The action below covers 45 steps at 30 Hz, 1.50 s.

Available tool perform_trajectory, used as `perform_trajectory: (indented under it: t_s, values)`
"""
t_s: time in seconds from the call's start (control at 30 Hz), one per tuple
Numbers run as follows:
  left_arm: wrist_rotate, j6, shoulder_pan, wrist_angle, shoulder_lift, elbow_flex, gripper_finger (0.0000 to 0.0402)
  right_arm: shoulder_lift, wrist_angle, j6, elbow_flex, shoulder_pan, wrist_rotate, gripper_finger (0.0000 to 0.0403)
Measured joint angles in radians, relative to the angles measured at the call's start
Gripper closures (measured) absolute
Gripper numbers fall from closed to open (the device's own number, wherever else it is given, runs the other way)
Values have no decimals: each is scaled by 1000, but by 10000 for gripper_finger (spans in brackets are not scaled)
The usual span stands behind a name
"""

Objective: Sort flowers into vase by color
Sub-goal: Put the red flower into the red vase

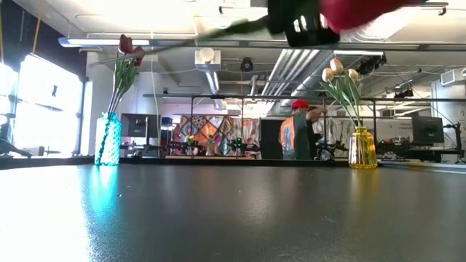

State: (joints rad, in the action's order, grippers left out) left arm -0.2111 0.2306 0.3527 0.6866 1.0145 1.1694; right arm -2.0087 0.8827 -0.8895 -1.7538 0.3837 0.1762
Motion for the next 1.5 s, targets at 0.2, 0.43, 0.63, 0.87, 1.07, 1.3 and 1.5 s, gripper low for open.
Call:
perform_trajectory:
  t_s: [0.2, 0.43, 0.63, 0.87, 1.07, 1.3, 1.5]
  values:
    - [0, -60, 0, -1, 52, 0, 197, 67, -58, -164, 0, -60, -21, 402]
    - [-14, -206, 2, -2, 84, 0, 197, 87, -224, -284, 0, -124, 34, 402]
    - [-19, -417, 3, -2, 87, 0, 197, 87, -354, -335, 0, -168, 184, 402]
    - [-10, -580, 9, 15, 87, -1, 197, 86, -500, -361, 0, -198, 280, 402]
    - [-8, -608, 10, 29, 87, -1, 197, 87, -649, -413, 0, -239, 270, 402]
    - [-89, -609, 10, 29, 87, -1, 218, 87, -721, -454, 0, -260, 232, 402]
    - [-106, -607, 10, 26, 81, -1, 260, 86, -725, -480, 0, -260, 157, 402]
